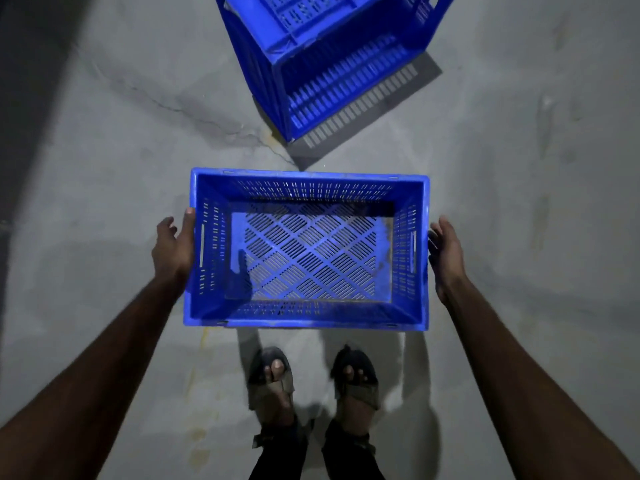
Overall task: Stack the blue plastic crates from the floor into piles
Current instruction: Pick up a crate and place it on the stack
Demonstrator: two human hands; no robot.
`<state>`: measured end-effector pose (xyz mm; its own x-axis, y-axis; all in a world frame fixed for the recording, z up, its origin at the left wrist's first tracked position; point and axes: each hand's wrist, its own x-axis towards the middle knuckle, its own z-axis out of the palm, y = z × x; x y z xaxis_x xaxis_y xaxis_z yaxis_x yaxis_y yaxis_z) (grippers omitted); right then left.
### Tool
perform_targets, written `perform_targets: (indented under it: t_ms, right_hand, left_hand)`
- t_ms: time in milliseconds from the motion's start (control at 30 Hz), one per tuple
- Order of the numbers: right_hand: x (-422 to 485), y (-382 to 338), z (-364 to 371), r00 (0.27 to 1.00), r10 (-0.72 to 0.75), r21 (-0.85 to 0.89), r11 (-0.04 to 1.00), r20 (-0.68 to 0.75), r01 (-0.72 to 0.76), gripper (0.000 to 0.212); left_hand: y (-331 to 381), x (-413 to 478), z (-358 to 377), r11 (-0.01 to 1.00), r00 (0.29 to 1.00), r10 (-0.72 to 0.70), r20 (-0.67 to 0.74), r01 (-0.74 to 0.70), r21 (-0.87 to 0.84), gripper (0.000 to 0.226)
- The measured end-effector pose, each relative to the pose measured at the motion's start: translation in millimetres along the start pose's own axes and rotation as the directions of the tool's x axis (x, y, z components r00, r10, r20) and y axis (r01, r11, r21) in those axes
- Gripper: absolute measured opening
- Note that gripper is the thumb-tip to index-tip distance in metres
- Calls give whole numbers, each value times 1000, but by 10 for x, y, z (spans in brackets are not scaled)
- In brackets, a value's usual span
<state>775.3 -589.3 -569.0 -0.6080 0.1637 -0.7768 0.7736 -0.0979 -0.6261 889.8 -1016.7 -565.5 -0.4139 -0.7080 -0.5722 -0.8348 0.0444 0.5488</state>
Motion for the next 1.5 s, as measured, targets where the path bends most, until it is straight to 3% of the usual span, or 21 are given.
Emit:
perform_targets:
  t_ms: [67, 167, 233, 300, 367, 500, 567, 700, 1033, 1267, 1500]
  right_hand:
    - [136, -17, 24, 997, 43, -79, 996, 66, -38, 65]
    - [331, 46, -27, 988, 86, -155, 986, 126, -66, 85]
    - [445, 96, -75, 996, 80, -164, 984, 50, -71, 81]
    - [531, 127, -131, 991, 65, -190, 978, -119, -87, 71]
    - [587, 134, -166, 978, 53, -223, 970, -202, -99, 70]
    - [601, 85, -72, 978, 205, -239, 952, 39, -190, 85]
    - [618, 65, -20, 949, 275, -286, 932, 153, -224, 92]
    - [748, 144, -38, 930, 288, -253, 940, 227, -229, 106]
    - [515, 82, -3, 932, 314, -300, 920, 181, -251, 100]
    - [-784, -498, -251, 949, 306, -323, 909, 83, -265, 90]
    - [-2410, -1649, -623, 972, 221, -246, 949, 78, -196, 126]
  left_hand:
    - [76, 220, 0, 998, 995, -60, 83, 57, 30, 107]
    - [-43, 404, 8, 986, 960, -156, 234, 164, -16, 110]
    - [-175, 528, 1, 974, 959, -211, 187, 222, -36, 123]
    - [-317, 689, -37, 964, 955, -237, 176, 254, -80, 130]
    - [-283, 700, -46, 958, 942, -252, 220, 276, -82, 122]
    - [-173, 655, 29, 956, 894, -220, 390, 277, -96, 88]
    - [-151, 715, 78, 947, 843, -233, 485, 310, -86, 88]
    - [-198, 831, 137, 936, 778, -249, 576, 345, -61, 99]
    - [-274, 572, 22, 914, 805, -257, 535, 383, -137, 100]
    - [76, -656, -778, 874, 806, -362, 468, 468, -130, 93]
    - [1000, -1991, -1937, 853, 813, -331, 479, 475, -217, 87]
